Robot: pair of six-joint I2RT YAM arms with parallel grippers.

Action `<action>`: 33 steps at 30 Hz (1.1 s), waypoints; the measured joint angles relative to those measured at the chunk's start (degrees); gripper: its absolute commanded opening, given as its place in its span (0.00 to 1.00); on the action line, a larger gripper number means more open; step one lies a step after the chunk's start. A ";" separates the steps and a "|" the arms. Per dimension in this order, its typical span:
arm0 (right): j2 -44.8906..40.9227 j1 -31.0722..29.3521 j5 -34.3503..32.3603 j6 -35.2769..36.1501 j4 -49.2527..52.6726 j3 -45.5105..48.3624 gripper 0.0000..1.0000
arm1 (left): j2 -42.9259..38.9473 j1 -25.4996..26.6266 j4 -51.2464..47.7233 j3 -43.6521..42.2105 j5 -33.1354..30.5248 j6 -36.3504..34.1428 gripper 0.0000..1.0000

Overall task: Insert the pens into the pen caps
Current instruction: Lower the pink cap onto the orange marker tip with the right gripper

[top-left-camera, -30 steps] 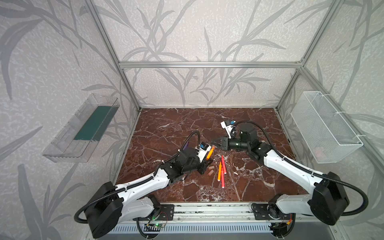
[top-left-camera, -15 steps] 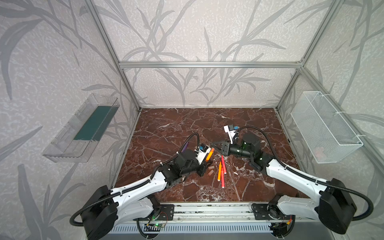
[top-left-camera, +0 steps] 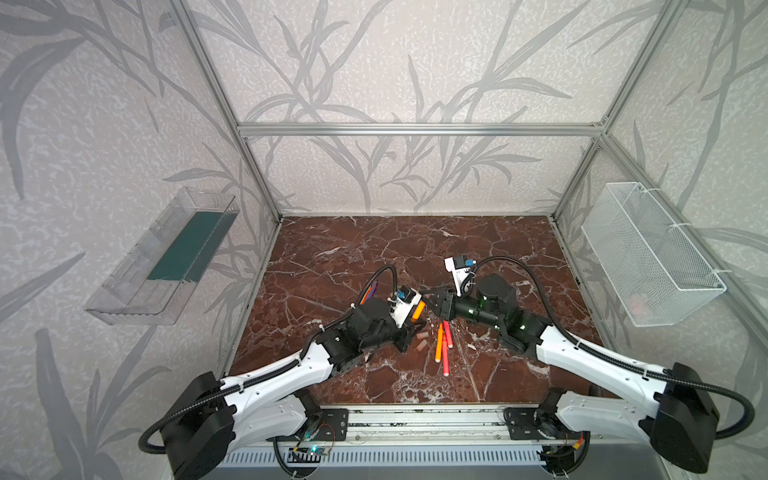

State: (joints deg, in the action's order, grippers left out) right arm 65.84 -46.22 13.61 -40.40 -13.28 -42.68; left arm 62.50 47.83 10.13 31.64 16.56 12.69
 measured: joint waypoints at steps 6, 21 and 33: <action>-4.55 -0.20 -4.61 3.04 3.43 -0.68 0.63 | 0.11 0.00 1.05 0.02 0.31 0.00 0.00; 1.25 -0.24 -6.99 4.57 2.49 -2.60 0.32 | 0.11 -0.02 1.01 0.02 1.57 0.04 0.00; 1.99 -0.39 -5.14 2.62 0.63 -3.23 0.00 | 0.28 -0.22 2.25 0.02 0.33 1.14 0.00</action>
State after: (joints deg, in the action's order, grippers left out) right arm 67.83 -46.61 8.47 -37.78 -12.64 -45.91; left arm 62.78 47.62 12.38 31.66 16.88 13.82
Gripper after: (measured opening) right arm 0.163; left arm 0.164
